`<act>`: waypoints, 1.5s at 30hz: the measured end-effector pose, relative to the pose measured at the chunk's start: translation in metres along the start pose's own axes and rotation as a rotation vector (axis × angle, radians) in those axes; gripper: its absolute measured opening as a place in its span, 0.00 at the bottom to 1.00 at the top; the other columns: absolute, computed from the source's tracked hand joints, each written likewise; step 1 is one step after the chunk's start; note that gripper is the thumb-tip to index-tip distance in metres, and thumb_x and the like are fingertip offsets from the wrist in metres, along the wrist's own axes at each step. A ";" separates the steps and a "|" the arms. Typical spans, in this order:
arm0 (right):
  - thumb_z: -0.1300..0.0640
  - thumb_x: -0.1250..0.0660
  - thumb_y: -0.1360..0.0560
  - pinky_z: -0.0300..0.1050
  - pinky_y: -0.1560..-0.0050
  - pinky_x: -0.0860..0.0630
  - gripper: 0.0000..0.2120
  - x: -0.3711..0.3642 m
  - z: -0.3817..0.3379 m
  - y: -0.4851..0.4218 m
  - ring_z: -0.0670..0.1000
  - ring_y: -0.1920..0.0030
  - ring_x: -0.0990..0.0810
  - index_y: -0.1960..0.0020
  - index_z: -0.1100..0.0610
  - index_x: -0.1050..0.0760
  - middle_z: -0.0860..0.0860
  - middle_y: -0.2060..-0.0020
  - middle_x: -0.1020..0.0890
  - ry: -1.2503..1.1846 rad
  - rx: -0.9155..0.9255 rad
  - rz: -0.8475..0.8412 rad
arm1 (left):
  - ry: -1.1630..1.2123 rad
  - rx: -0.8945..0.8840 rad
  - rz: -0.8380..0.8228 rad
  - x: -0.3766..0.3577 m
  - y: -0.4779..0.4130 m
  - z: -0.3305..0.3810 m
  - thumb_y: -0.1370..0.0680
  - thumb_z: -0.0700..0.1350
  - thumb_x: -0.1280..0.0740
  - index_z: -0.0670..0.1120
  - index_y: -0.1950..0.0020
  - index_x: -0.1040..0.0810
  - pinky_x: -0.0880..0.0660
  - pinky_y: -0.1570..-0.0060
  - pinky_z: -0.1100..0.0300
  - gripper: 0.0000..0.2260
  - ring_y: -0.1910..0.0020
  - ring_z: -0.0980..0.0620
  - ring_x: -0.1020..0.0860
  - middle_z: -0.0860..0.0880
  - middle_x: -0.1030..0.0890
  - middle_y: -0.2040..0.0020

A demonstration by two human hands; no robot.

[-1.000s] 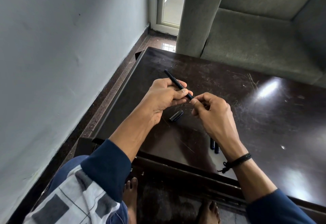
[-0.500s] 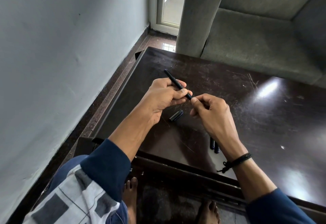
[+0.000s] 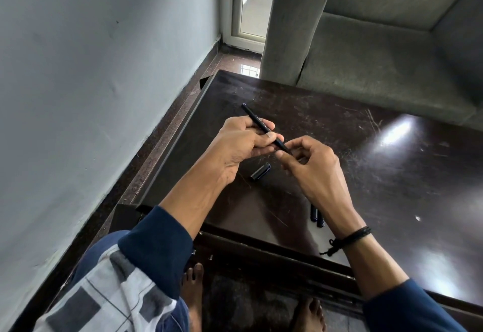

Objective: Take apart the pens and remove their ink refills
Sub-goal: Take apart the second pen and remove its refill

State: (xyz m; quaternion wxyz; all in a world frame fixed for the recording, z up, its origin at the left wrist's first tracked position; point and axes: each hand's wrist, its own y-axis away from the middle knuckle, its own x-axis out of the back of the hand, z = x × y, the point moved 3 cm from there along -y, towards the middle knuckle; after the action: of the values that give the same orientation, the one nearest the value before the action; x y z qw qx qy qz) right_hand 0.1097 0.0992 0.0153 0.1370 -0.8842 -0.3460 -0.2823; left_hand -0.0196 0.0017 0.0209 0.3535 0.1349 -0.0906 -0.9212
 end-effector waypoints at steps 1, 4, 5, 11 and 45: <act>0.50 0.27 0.23 0.50 0.57 0.20 0.03 0.000 0.001 0.000 0.50 0.62 0.17 0.55 0.47 0.20 0.48 0.64 0.16 0.009 0.001 0.005 | -0.002 0.000 -0.004 0.000 0.000 0.000 0.22 0.30 0.32 0.39 0.47 0.21 0.17 0.51 0.58 0.07 0.54 0.48 0.14 0.38 0.14 0.51; 0.51 0.29 0.21 0.48 0.60 0.23 0.06 0.000 0.002 0.000 0.50 0.63 0.17 0.57 0.49 0.19 0.46 0.67 0.16 0.027 -0.015 -0.013 | -0.004 0.003 -0.016 -0.001 0.000 -0.001 0.22 0.30 0.32 0.39 0.47 0.21 0.17 0.50 0.58 0.07 0.54 0.48 0.14 0.39 0.14 0.51; 0.51 0.30 0.20 0.46 0.61 0.25 0.07 0.000 0.002 0.000 0.50 0.63 0.17 0.57 0.49 0.19 0.46 0.67 0.16 0.024 -0.020 -0.024 | -0.005 0.004 -0.018 -0.001 0.000 -0.001 0.22 0.30 0.32 0.39 0.46 0.21 0.17 0.50 0.58 0.08 0.53 0.49 0.14 0.39 0.14 0.51; 0.50 0.28 0.22 0.46 0.58 0.21 0.02 0.000 -0.002 0.001 0.49 0.63 0.17 0.53 0.47 0.19 0.48 0.64 0.15 -0.016 -0.019 -0.022 | 0.008 -0.002 -0.007 0.002 0.000 0.001 0.22 0.29 0.32 0.39 0.47 0.21 0.17 0.51 0.58 0.08 0.53 0.48 0.14 0.39 0.14 0.51; 0.52 0.34 0.19 0.45 0.53 0.32 0.07 -0.014 0.004 0.009 0.51 0.44 0.22 0.42 0.48 0.21 0.45 0.46 0.19 0.499 0.074 -0.165 | 0.064 -0.054 0.227 0.028 -0.010 0.010 0.22 0.33 0.30 0.42 0.48 0.19 0.18 0.55 0.61 0.06 0.60 0.52 0.14 0.43 0.17 0.54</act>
State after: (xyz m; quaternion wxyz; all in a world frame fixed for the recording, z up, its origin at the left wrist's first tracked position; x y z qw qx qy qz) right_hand 0.1093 0.0870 0.0031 0.2268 -0.7505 -0.3824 -0.4889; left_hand -0.0487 -0.0097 0.0222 0.4616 0.1437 -0.0693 -0.8726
